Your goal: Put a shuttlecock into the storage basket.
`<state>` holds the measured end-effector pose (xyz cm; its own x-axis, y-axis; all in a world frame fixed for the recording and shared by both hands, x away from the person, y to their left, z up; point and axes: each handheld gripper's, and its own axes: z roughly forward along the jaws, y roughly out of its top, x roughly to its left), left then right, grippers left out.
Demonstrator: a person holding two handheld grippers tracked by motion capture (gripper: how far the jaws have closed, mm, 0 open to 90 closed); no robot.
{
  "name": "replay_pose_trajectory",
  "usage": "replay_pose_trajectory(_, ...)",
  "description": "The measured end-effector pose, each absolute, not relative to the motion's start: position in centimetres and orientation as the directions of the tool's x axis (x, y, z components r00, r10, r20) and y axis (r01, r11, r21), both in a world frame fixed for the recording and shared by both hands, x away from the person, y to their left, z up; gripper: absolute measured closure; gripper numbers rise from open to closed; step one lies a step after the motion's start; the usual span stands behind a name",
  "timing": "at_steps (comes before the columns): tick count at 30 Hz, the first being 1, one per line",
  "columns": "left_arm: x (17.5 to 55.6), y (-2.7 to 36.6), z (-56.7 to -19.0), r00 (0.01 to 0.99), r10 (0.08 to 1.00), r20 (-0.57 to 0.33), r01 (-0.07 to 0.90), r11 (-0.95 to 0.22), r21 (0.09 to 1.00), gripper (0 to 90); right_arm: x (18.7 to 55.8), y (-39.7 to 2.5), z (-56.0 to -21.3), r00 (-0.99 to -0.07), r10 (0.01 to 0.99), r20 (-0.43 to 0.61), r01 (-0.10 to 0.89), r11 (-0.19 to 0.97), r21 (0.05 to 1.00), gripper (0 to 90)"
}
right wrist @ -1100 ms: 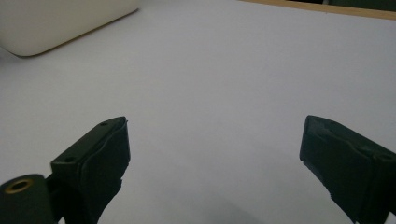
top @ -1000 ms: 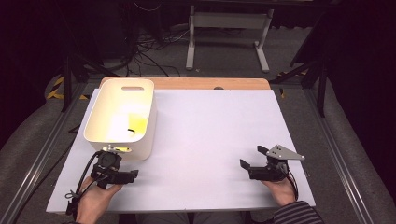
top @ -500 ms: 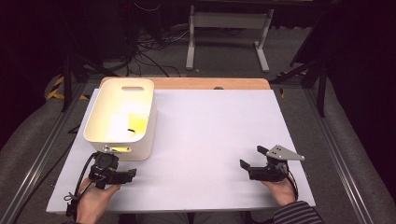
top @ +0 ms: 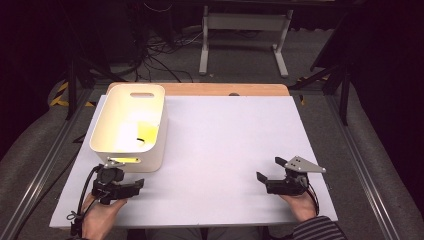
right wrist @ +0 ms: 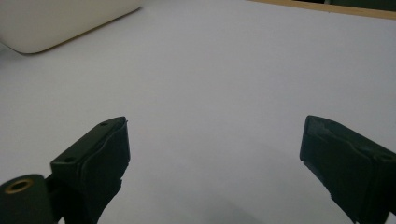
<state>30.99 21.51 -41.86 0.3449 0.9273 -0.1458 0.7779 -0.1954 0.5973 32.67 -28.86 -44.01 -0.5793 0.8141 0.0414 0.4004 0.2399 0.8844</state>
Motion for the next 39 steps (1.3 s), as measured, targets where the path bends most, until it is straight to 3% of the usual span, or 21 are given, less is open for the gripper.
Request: replay_pose_trajectory(39,29.3,23.5,-42.5,0.319,0.929,-0.189,0.64,-0.064,0.766,20.7,31.3,-28.7,-43.9,-0.593,0.803,0.058,0.398,0.23,0.888,8.0)
